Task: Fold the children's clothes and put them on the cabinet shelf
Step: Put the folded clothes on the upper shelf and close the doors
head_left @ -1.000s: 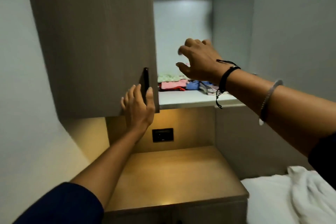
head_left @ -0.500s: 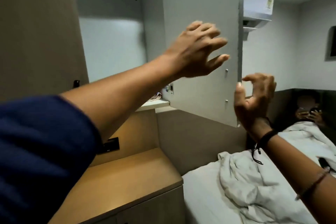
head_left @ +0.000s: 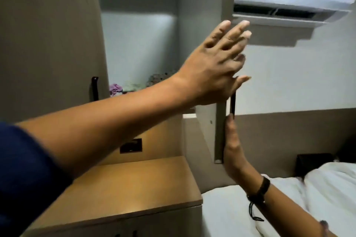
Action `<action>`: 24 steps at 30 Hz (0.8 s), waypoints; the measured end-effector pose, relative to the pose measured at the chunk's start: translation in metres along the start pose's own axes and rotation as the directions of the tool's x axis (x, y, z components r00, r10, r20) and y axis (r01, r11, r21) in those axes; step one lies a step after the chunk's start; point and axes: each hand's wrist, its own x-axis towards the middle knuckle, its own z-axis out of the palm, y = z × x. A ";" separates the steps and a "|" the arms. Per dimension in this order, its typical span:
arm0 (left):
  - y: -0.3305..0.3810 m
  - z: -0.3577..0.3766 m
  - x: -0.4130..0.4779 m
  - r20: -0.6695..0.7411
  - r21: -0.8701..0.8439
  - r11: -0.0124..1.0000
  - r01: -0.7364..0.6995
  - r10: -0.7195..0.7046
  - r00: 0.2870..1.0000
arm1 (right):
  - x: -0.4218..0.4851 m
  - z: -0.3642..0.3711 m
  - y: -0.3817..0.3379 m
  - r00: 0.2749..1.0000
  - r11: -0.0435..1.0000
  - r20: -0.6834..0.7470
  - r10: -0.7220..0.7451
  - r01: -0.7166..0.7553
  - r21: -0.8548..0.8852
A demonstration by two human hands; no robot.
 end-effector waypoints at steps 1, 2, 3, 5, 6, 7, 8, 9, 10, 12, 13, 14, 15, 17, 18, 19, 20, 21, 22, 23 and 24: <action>-0.015 0.001 -0.019 -0.021 0.030 0.999 0.028 -0.027 0.999 | 0.007 0.021 0.007 0.999 0.999 0.030 -0.031 0.032 -0.033; -0.029 0.003 -0.038 -0.028 0.063 0.996 0.065 -0.063 0.998 | 0.016 0.042 0.013 0.998 0.993 0.026 -0.064 0.066 -0.097; -0.045 0.005 -0.059 -0.009 0.101 0.989 0.106 -0.106 0.994 | 0.026 0.067 0.020 0.996 0.981 0.003 -0.093 0.093 -0.172; -0.076 0.015 -0.097 0.066 0.154 0.968 0.198 -0.210 0.975 | 0.044 0.113 0.034 0.983 0.919 -0.052 -0.174 0.143 -0.367; -0.094 0.024 -0.115 0.112 0.184 0.953 0.240 -0.263 0.958 | 0.055 0.135 0.043 0.968 0.869 -0.060 -0.243 0.189 -0.458; -0.109 0.033 -0.132 0.160 0.212 0.937 0.276 -0.312 0.936 | 0.066 0.152 0.052 0.947 0.799 -0.042 -0.319 0.244 -0.549; -0.127 0.045 -0.149 0.212 0.241 0.922 0.302 -0.354 0.911 | 0.081 0.172 0.062 0.924 0.722 -0.012 -0.381 0.290 -0.628; -0.145 0.059 -0.163 0.260 0.260 0.911 0.319 -0.384 0.886 | 0.097 0.189 0.072 0.910 0.644 0.021 -0.414 0.308 -0.700; -0.162 0.074 -0.176 0.300 0.265 0.906 0.330 -0.402 0.865 | 0.116 0.205 0.082 0.907 0.574 0.045 -0.419 0.303 -0.761; -0.187 0.105 -0.196 0.357 0.240 0.907 0.346 -0.413 0.838 | 0.150 0.229 0.097 0.911 0.478 0.056 -0.408 0.265 -0.837; -0.198 0.120 -0.205 0.359 0.210 0.914 0.347 -0.402 0.842 | 0.165 0.240 0.106 0.907 0.444 0.055 -0.417 0.256 -0.859; -0.207 0.134 -0.211 0.347 0.174 0.921 0.348 -0.388 0.854 | 0.179 0.248 0.116 0.898 0.412 0.049 -0.437 0.248 -0.877; -0.214 0.149 -0.215 0.326 0.140 0.928 0.345 -0.372 0.869 | 0.191 0.252 0.126 0.887 0.377 0.046 -0.460 0.242 -0.894; -0.223 0.174 -0.218 0.292 0.100 0.935 0.339 -0.353 0.889 | 0.208 0.255 0.139 0.873 0.317 0.042 -0.486 0.221 -0.922; -0.226 0.185 -0.219 0.288 0.081 0.935 0.344 -0.352 0.891 | 0.215 0.255 0.144 0.874 0.290 0.050 -0.483 0.213 -0.933; -0.229 0.194 -0.220 0.287 0.060 0.930 0.362 -0.364 0.886 | 0.220 0.256 0.149 0.879 0.268 0.057 -0.474 0.205 -0.941; -0.231 0.204 -0.220 0.298 0.038 0.925 0.378 -0.371 0.880 | 0.224 0.257 0.153 0.879 0.235 0.068 -0.473 0.200 -0.951; -0.232 0.213 -0.221 0.295 0.026 0.920 0.391 -0.381 0.876 | 0.228 0.257 0.157 0.886 0.212 0.079 -0.457 0.195 -0.957; -0.232 0.220 -0.221 0.293 0.020 0.917 0.398 -0.386 0.875 | 0.231 0.258 0.160 0.886 0.191 0.084 -0.457 0.190 -0.963; -0.233 0.226 -0.221 0.280 0.010 0.915 0.404 -0.391 0.877 | 0.234 0.258 0.163 0.889 0.182 0.085 -0.449 0.184 -0.966; -0.235 0.230 -0.220 0.266 0.012 0.915 0.404 -0.392 0.881 | 0.238 0.258 0.165 0.889 0.164 0.083 -0.450 0.174 -0.971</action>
